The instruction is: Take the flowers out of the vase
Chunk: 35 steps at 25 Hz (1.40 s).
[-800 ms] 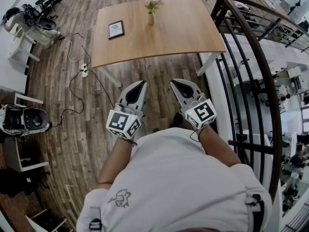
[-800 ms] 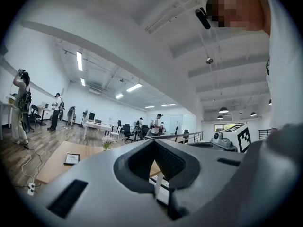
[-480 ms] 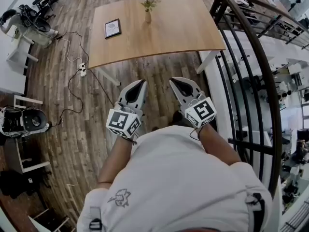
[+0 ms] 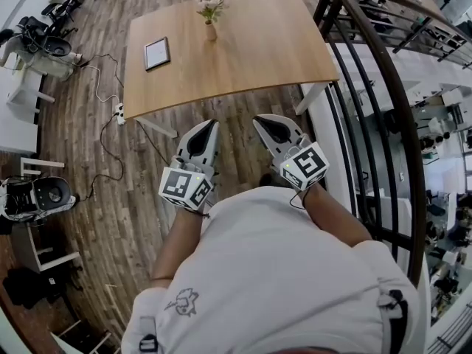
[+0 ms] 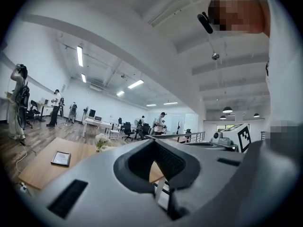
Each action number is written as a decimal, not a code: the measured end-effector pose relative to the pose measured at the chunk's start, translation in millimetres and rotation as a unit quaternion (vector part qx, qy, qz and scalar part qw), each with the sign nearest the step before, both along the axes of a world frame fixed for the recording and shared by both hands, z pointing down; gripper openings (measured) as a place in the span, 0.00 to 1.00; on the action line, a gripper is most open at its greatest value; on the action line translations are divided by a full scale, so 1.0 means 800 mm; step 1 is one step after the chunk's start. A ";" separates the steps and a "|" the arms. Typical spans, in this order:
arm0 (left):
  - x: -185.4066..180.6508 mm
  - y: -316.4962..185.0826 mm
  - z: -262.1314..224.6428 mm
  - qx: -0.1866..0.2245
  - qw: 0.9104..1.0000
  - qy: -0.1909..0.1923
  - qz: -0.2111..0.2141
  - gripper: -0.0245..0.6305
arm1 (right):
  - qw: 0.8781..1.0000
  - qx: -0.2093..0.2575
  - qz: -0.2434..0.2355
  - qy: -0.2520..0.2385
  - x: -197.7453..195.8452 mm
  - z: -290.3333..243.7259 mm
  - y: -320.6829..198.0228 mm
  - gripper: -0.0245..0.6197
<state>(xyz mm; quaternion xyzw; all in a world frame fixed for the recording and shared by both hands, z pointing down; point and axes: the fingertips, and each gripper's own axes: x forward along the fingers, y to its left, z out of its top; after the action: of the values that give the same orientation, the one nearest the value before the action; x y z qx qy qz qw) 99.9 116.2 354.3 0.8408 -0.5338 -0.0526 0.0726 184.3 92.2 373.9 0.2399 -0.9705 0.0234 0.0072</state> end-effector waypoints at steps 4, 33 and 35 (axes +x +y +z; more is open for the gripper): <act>0.021 -0.046 0.002 -0.001 1.000 0.001 -0.010 0.04 | 1.000 -0.007 -0.024 0.000 0.016 -0.002 -0.043 0.05; -0.134 -0.250 0.042 -0.033 0.999 0.013 0.027 0.04 | 0.997 -0.066 -0.019 0.023 -0.142 0.045 -0.224 0.05; -0.158 -0.259 0.044 -0.033 0.999 0.015 0.032 0.04 | 0.997 -0.068 -0.013 0.026 -0.164 0.049 -0.233 0.05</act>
<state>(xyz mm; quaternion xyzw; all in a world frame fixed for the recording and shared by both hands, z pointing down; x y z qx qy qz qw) -26.4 -91.1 389.6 0.8539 -0.5069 -0.0452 0.1094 53.3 -94.4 413.5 0.2271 -0.9691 0.0834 0.0486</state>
